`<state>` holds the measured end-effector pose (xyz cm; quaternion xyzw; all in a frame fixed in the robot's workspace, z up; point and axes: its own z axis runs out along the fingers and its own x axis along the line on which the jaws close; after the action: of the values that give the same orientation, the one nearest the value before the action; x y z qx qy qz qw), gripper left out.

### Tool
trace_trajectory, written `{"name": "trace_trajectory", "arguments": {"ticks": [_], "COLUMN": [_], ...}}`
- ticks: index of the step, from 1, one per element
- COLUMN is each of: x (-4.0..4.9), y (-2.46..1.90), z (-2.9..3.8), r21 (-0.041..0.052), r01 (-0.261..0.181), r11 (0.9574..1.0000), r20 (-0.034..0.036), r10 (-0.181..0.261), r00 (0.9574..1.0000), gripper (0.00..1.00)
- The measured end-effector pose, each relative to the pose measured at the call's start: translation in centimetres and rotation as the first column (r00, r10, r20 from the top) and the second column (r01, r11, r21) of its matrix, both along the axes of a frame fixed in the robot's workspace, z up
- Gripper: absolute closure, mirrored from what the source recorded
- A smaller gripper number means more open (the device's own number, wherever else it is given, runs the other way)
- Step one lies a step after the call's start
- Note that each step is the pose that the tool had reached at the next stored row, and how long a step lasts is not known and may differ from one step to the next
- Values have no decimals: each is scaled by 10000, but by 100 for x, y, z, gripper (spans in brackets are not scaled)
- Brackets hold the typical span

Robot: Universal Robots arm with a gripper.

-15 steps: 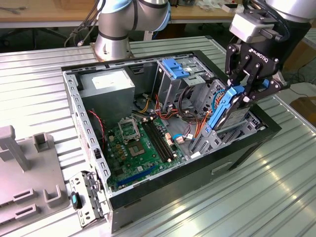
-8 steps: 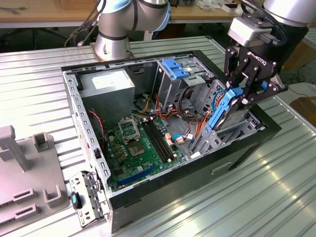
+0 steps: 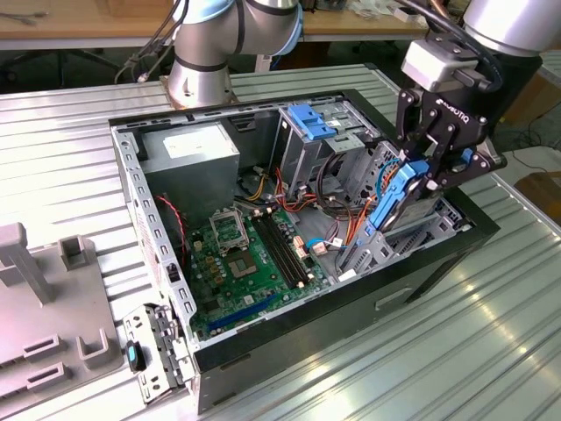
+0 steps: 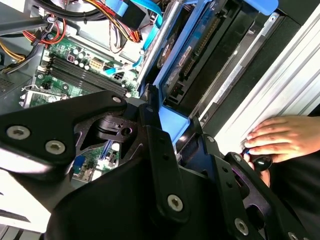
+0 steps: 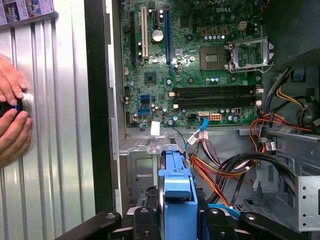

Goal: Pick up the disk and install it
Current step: 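Insert the disk into the insertion slot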

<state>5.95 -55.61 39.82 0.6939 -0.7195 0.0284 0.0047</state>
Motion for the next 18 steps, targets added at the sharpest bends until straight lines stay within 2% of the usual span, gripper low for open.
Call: {"name": "trace_trajectory", "arguments": {"ticks": [14,18], "x": [1,1], "y": [-13,-15], "z": [-96,-143], "r21": [1,1], "r01": [1,1], "r11": [10000,10000], "r20": [0,0], "r10": [-1,-1], "r00": [10000,10000], "gripper": [63,63]}}
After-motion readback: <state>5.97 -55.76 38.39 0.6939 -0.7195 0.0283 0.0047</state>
